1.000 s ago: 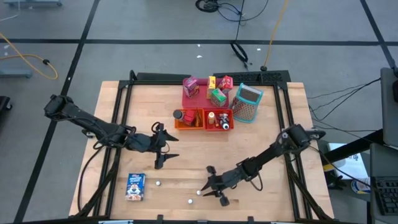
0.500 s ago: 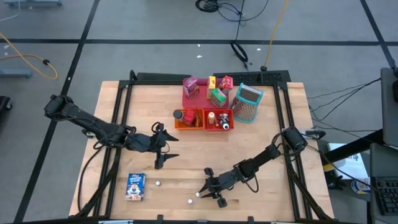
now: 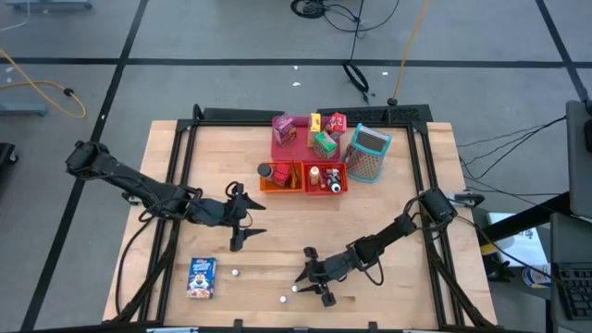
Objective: Pick & Place Kitchen Items
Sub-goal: Put the brown food coloring bottle into the red bin
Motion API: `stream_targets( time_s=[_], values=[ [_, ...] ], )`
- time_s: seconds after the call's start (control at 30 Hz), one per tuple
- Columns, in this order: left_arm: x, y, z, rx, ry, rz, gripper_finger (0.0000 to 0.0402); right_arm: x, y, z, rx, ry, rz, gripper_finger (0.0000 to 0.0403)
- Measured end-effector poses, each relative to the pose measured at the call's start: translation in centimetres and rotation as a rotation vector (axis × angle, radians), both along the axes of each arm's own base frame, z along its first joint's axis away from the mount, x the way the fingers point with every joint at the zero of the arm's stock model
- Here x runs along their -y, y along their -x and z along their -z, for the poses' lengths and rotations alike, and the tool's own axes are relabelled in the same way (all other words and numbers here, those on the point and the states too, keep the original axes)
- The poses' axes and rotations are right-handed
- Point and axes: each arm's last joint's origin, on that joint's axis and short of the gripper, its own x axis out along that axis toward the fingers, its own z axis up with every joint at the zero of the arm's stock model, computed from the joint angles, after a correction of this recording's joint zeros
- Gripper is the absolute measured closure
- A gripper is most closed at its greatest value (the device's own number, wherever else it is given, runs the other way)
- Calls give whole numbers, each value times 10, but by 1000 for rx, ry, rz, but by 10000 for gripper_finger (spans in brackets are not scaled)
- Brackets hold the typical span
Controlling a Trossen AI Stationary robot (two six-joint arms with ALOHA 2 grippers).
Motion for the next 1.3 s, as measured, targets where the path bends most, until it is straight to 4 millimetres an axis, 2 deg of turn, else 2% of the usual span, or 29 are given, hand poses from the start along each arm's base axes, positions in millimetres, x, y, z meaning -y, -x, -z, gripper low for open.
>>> stream_targets(
  time_s=[0.3, 0.57, 0.67, 0.87, 1.07, 1.3],
  values=[
    [0, 0, 0, 0, -3, 1, 91, -3, -4, -6, 37, -6, -8, 254],
    [0, 0, 0, 0, -3, 1, 91, -12, -20, 9, 25, -25, -54, 258],
    [0, 0, 0, 0, -3, 1, 91, -14, -22, 11, 21, -22, -58, 276],
    [0, 0, 0, -1, -3, 1, 91, -13, -22, 11, 21, -20, -55, 340],
    [0, 0, 0, -2, -4, 2, 91, -9, -24, 11, 3, -14, -45, 340],
    [0, 0, 0, -3, -5, 2, 91, 14, -17, -14, -76, 72, 53, 340]
  ],
)
